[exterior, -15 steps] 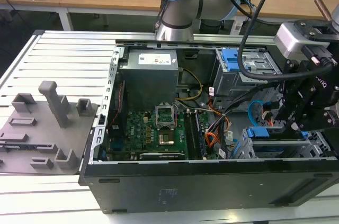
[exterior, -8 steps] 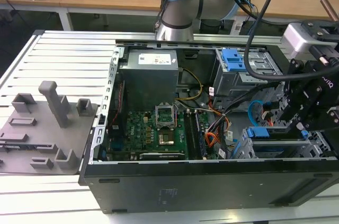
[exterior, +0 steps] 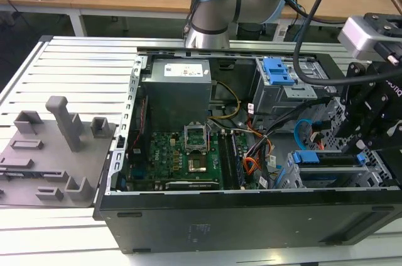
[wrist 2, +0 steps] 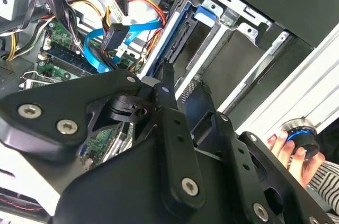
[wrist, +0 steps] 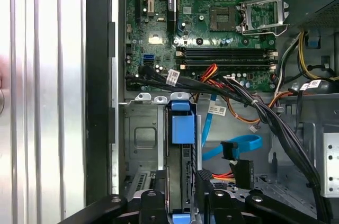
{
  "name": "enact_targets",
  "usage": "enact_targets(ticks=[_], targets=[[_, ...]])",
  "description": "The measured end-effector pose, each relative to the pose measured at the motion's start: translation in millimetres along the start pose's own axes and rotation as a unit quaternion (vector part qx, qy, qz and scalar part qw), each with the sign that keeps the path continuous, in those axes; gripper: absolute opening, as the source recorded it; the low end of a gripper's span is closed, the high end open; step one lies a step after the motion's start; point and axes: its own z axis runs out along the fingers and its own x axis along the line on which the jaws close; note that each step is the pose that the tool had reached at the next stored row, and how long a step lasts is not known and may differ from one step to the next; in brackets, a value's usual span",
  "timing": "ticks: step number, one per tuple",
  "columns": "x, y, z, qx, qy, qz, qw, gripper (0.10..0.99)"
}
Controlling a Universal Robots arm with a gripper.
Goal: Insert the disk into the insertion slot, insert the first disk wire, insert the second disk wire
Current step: 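Insert the first disk wire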
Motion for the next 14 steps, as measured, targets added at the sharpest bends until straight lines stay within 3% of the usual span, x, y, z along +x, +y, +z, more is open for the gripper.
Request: enact_targets(ticks=[4,9,14], targets=[[-9.7,0.2,0.1,0.0000,-0.0001,0.000,1.0000,0.361],[-36.9,0.9,0.0,0.0000,-0.0001,0.000,1.0000,0.361],[-51.9,1.3,0.2,0.0000,-0.0001,0.000,1.0000,0.361]])
